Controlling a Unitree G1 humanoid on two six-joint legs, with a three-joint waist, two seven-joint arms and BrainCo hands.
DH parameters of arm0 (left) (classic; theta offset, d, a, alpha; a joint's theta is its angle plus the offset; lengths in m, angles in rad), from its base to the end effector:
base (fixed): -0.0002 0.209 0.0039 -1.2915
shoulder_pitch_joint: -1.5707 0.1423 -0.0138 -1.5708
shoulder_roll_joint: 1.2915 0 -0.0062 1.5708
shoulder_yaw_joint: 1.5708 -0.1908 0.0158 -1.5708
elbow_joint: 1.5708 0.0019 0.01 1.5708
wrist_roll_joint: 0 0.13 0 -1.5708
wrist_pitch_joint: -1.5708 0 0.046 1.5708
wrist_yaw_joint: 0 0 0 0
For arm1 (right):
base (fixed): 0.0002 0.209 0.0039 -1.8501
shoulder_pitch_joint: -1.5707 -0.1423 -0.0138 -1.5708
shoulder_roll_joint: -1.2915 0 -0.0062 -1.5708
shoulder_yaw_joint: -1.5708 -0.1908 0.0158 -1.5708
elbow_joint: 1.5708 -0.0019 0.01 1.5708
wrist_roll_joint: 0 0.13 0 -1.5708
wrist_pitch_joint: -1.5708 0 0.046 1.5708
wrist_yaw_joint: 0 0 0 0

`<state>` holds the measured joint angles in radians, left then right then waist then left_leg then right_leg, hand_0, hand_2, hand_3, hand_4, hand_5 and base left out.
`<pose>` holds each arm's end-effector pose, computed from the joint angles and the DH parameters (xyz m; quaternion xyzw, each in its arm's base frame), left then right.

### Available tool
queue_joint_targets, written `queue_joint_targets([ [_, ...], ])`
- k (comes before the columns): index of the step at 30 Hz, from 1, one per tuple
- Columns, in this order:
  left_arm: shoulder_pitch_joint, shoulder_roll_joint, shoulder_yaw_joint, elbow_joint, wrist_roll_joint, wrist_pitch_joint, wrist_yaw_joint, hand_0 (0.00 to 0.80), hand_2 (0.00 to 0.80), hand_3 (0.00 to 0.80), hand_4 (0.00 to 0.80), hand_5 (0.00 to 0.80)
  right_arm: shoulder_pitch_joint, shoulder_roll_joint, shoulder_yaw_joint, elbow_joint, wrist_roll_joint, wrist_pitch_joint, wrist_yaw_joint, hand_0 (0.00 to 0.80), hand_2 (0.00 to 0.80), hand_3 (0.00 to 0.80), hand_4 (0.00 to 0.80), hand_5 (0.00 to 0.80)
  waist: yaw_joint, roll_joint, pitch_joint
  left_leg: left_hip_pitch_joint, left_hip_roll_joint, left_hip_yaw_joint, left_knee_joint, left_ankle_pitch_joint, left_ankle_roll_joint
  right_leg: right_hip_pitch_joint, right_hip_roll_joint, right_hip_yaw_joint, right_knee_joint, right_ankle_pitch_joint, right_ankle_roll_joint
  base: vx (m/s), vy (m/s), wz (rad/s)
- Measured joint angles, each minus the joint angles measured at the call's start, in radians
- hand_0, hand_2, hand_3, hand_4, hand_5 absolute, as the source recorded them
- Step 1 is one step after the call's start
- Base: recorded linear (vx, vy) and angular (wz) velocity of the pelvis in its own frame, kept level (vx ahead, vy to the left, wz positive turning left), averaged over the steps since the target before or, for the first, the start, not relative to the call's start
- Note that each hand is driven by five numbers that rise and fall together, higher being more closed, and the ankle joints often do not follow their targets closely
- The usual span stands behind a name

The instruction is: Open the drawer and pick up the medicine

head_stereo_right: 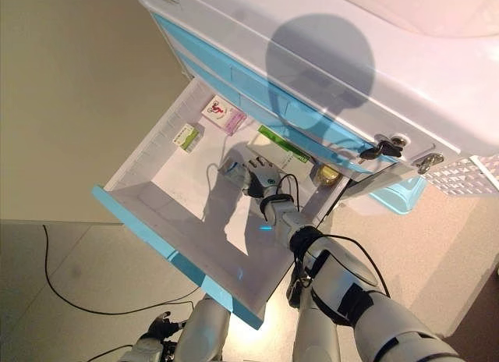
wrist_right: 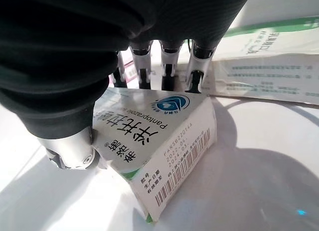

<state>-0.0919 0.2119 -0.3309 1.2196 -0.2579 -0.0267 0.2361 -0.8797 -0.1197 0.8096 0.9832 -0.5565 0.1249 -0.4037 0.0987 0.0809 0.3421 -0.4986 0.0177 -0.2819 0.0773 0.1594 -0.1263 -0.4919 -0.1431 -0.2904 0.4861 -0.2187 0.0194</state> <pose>0.1028 0.2005 -0.1117 0.1450 0.5188 0.0913 0.8375 0.3160 -0.0689 0.0589 -0.6283 -0.1073 0.1022 0.7638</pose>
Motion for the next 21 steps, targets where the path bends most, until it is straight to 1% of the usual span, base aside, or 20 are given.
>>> queue_joint_targets([
  [2, -0.013, 0.0, 0.007, 0.005, 0.0, 0.002, 0.0, 0.0, 0.0, 0.0, 0.0, 0.0, 0.013, -0.015, 0.021, -0.047, 0.001, 0.004, 0.018, 0.8, 0.8, 0.8, 0.8, 0.8, 0.0, -0.001, -0.001, 0.002, -0.001, 0.002, 0.0, 0.0, -0.001, 0.001, 0.0, 0.005, -0.001, 0.001, 0.001, 0.0, 0.0, 0.0],
  [5, -0.035, 0.001, 0.027, 0.011, 0.0, 0.002, 0.0, 0.0, 0.0, 0.0, 0.0, 0.0, 0.022, -0.021, 0.033, -0.099, 0.013, 0.004, 0.086, 0.8, 0.8, 0.8, 0.8, 0.8, 0.001, -0.005, 0.0, 0.015, -0.001, 0.012, -0.008, 0.003, -0.004, 0.005, 0.001, 0.015, -0.002, 0.003, 0.004, 0.017, 0.026, -0.07],
  [6, -0.049, 0.001, 0.047, 0.012, 0.001, 0.003, -0.001, 0.0, 0.0, 0.0, 0.0, 0.0, 0.038, -0.066, 0.028, -0.115, 0.032, -0.025, 0.105, 0.8, 0.8, 0.8, 0.8, 0.8, 0.0, -0.008, 0.0, 0.032, 0.001, 0.017, -0.016, 0.005, -0.003, 0.017, 0.0, 0.022, -0.006, 0.004, 0.006, 0.022, 0.035, -0.05],
  [7, -0.055, 0.003, 0.061, 0.012, 0.001, 0.001, -0.001, 0.0, 0.0, 0.0, 0.0, 0.0, 0.046, -0.098, 0.035, -0.145, 0.038, -0.045, 0.122, 0.8, 0.8, 0.8, 0.8, 0.8, 0.01, -0.008, 0.0, 0.04, 0.0, 0.019, -0.018, 0.005, -0.002, 0.026, 0.001, 0.023, -0.011, 0.004, 0.007, 0.036, 0.033, -0.15],
  [8, -0.045, 0.016, 0.083, 0.013, 0.001, 0.0, -0.001, 0.0, 0.0, 0.0, 0.0, 0.0, 0.064, -0.146, 0.037, -0.23, 0.064, -0.046, 0.16, 0.8, 0.8, 0.8, 0.8, 0.8, 0.023, -0.022, 0.002, 0.059, 0.003, 0.038, -0.021, 0.005, 0.0, 0.043, 0.006, 0.036, -0.026, 0.008, 0.012, 0.019, 0.013, -0.25],
  [9, -0.04, 0.027, 0.079, 0.017, 0.002, 0.002, -0.001, 0.0, 0.0, 0.0, 0.0, 0.0, 0.068, -0.143, 0.031, -0.233, 0.075, -0.053, 0.162, 0.8, 0.8, 0.8, 0.8, 0.8, 0.007, -0.039, 0.001, 0.069, 0.004, 0.049, -0.021, 0.002, 0.003, 0.045, 0.007, 0.045, -0.032, 0.012, 0.013, 0.042, 0.01, -0.42],
  [10, -0.037, 0.033, 0.083, 0.031, 0.003, 0.006, -0.006, 0.0, 0.0, 0.0, 0.0, 0.0, 0.071, -0.129, 0.032, -0.243, 0.081, -0.067, 0.171, 0.8, 0.8, 0.8, 0.8, 0.8, 0.007, -0.051, 0.003, 0.084, 0.009, 0.073, -0.026, -0.002, 0.008, 0.058, 0.013, 0.065, -0.047, 0.02, 0.016, 0.02, 0.0, -0.34],
  [12, -0.037, 0.033, 0.078, 0.032, 0.005, 0.002, -0.011, 0.0, 0.0, 0.0, 0.0, 0.0, 0.105, -0.118, 0.034, -0.207, 0.086, -0.08, 0.184, 0.8, 0.8, 0.8, 0.8, 0.8, 0.002, -0.055, 0.003, 0.111, 0.012, 0.083, -0.033, -0.005, 0.013, 0.095, 0.02, 0.067, -0.085, 0.037, 0.023, 0.034, 0.004, -0.21],
  [16, -0.038, 0.039, 0.088, 0.03, 0.008, 0.002, -0.021, 0.0, 0.0, 0.0, 0.0, 0.0, 0.13, -0.119, 0.054, -0.206, 0.089, -0.083, 0.223, 0.8, 0.8, 0.8, 0.8, 0.8, 0.0, -0.059, 0.001, 0.149, 0.012, 0.091, -0.042, -0.01, 0.022, 0.145, 0.022, 0.075, -0.125, 0.05, 0.031, 0.036, -0.004, -0.06],
  [17, -0.033, 0.041, 0.088, 0.03, 0.008, 0.002, -0.022, 0.0, 0.0, 0.0, 0.0, 0.0, 0.137, -0.114, 0.058, -0.206, 0.089, -0.083, 0.227, 0.8, 0.8, 0.8, 0.8, 0.8, 0.001, -0.063, -0.002, 0.162, 0.012, 0.094, -0.044, -0.012, 0.025, 0.157, 0.022, 0.077, -0.131, 0.051, 0.032, 0.063, -0.009, -0.09],
  [19, -0.029, 0.044, 0.121, 0.031, 0.01, 0.005, -0.034, 0.0, 0.0, 0.0, 0.0, 0.0, 0.153, -0.121, 0.065, -0.227, 0.088, -0.093, 0.247, 0.8, 0.8, 0.8, 0.8, 0.8, -0.001, -0.072, -0.008, 0.186, 0.015, 0.11, -0.055, -0.012, 0.026, 0.178, 0.024, 0.085, -0.142, 0.054, 0.035, 0.076, -0.018, -0.11],
  [21, -0.007, 0.052, 0.123, 0.032, 0.01, 0.006, -0.043, 0.0, 0.0, 0.0, 0.0, 0.0, 0.192, -0.115, 0.068, -0.242, 0.088, -0.105, 0.279, 0.8, 0.8, 0.8, 0.8, 0.8, -0.001, -0.086, -0.032, 0.215, 0.015, 0.116, -0.063, -0.016, 0.03, 0.206, 0.023, 0.088, -0.157, 0.054, 0.037, 0.047, -0.026, -0.06],
])
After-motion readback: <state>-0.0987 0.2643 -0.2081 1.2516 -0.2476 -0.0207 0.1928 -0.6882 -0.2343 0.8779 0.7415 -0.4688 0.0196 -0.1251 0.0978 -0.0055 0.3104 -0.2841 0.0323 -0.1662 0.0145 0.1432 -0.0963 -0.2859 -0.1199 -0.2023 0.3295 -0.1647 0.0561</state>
